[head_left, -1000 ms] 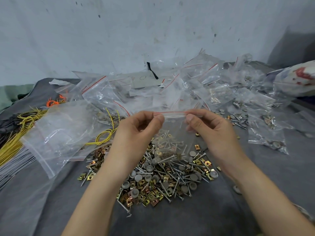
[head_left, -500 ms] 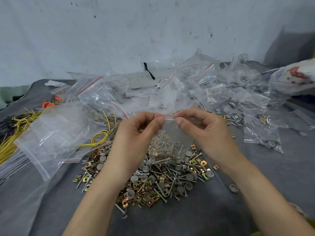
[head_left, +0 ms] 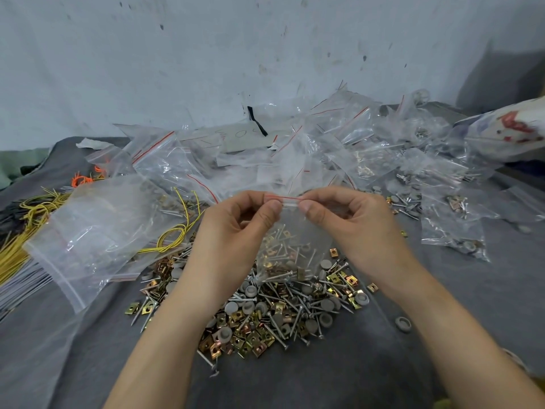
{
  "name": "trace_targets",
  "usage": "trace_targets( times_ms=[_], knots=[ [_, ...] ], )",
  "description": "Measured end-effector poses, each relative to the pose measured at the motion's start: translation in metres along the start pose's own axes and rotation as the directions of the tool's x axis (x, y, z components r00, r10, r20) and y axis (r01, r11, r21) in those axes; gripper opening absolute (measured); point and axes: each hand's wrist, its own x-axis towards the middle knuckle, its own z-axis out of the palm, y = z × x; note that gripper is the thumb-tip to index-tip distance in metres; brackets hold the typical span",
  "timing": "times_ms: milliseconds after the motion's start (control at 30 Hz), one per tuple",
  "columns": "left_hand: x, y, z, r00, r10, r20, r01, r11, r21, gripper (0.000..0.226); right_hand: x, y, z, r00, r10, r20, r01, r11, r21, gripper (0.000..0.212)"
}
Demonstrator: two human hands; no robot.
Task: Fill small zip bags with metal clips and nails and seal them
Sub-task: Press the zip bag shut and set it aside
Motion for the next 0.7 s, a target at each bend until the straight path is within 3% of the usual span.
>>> trace_targets(
  times_ms=[233, 433, 567, 700],
  knots=[
    [-0.001, 0.003, 0.003, 0.997, 0.032, 0.071, -0.033, 0.999, 0.022, 0.007, -0.003, 0.002, 0.001, 1.000, -0.029, 0.002, 0.029, 0.997, -0.068, 0.017],
    [0.002, 0.000, 0.003, 1.000, 0.009, -0.029, -0.009, 1.000, 0.003, 0.009, -0.003, 0.008, -0.006, 1.000, 0.029, 0.002, -0.029, 0.998, -0.060, 0.028],
    [0.003, -0.003, 0.001, 0.997, -0.015, -0.078, 0.015, 1.000, -0.001, 0.008, -0.002, 0.008, -0.014, 0.999, 0.020, -0.031, -0.018, 0.999, 0.037, 0.017],
    [0.002, -0.004, 0.000, 0.996, -0.022, -0.086, 0.023, 1.000, 0.004, 0.008, -0.003, 0.008, -0.015, 0.998, 0.006, -0.066, -0.005, 1.000, 0.020, 0.012]
  ],
)
